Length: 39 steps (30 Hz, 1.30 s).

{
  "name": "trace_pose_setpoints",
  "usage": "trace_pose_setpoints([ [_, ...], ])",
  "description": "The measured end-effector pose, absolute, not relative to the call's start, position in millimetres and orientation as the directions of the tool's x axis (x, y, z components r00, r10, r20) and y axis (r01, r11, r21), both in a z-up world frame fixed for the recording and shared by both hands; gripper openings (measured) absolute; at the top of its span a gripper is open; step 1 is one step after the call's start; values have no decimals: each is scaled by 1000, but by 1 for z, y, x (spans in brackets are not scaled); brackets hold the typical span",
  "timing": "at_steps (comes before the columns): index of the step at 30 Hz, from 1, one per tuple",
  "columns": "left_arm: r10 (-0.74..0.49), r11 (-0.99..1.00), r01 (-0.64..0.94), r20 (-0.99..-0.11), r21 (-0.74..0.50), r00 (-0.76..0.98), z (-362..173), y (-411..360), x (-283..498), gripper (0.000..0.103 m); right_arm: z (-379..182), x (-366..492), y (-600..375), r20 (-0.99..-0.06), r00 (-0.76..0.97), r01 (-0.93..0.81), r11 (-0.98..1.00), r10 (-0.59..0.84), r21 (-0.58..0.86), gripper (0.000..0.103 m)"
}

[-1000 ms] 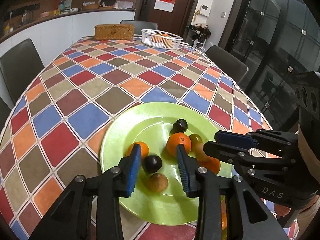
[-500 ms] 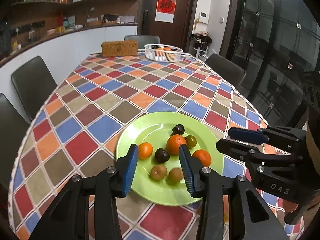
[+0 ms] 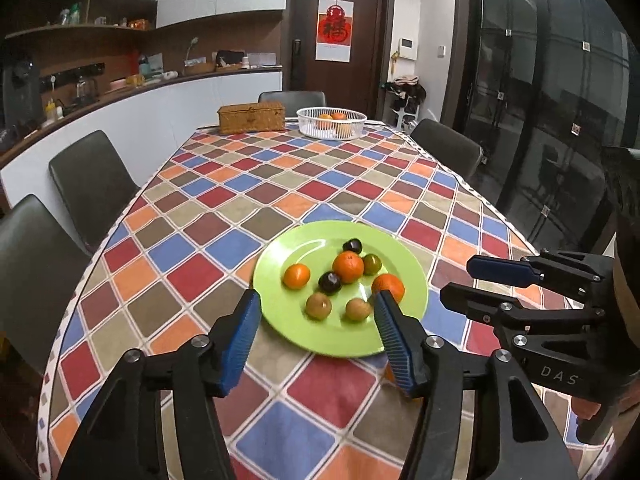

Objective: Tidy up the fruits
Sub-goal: 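Withdraw both tools from the plate toward the last fruits, then grasp the green tomato with the right tool while the left tool grasps the orange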

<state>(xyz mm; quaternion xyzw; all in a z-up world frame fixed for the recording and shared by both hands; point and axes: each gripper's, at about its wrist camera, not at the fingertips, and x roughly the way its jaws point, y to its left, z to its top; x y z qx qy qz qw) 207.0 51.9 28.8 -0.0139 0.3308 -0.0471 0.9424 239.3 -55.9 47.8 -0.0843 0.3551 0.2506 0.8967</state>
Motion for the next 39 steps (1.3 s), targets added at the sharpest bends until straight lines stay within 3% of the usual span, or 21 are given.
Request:
trace_pose_setpoints([
  [17, -66, 997, 66, -671, -24, 738, -6, 46, 167, 61, 2, 202, -55, -762, 535, -514, 856, 363, 47, 39],
  [39, -87, 994, 103, -753, -26, 653, -52, 36, 172, 61, -56, 219, -42, -858, 430, -511, 859, 282, 26, 39],
])
